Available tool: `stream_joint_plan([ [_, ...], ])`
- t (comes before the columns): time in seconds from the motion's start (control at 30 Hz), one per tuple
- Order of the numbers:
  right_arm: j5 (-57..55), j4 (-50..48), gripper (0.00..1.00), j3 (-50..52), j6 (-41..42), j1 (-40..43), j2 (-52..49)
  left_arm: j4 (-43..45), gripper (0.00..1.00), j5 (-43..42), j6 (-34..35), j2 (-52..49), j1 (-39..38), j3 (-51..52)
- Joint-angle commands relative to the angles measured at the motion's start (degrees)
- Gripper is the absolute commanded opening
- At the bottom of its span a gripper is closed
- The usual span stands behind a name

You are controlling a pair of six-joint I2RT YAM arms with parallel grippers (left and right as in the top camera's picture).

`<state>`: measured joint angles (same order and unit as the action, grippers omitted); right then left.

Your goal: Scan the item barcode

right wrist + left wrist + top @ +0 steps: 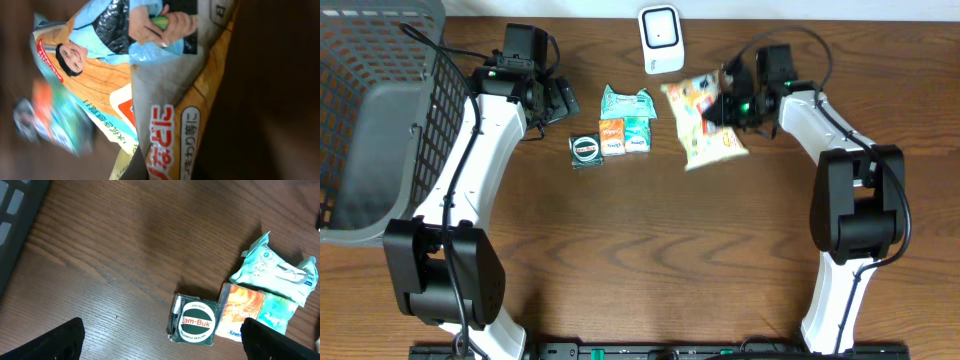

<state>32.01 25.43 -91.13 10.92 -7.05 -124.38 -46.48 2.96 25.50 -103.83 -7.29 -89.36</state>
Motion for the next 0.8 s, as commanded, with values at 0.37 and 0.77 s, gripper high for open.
stream_joint_plan([
  [0.37, -11.54, -44.02, 0.01, -4.02, 23.47, -7.80, -0.98, -0.20, 0.98, 0.52, 0.11, -0.26, -0.02, -0.44],
  [0.77, -25.49, -55.71, 0.01, -4.09, 23.30, -10.54, -6.54, -0.20, 0.98, 0.52, 0.11, -0.26, -0.02, -0.44],
])
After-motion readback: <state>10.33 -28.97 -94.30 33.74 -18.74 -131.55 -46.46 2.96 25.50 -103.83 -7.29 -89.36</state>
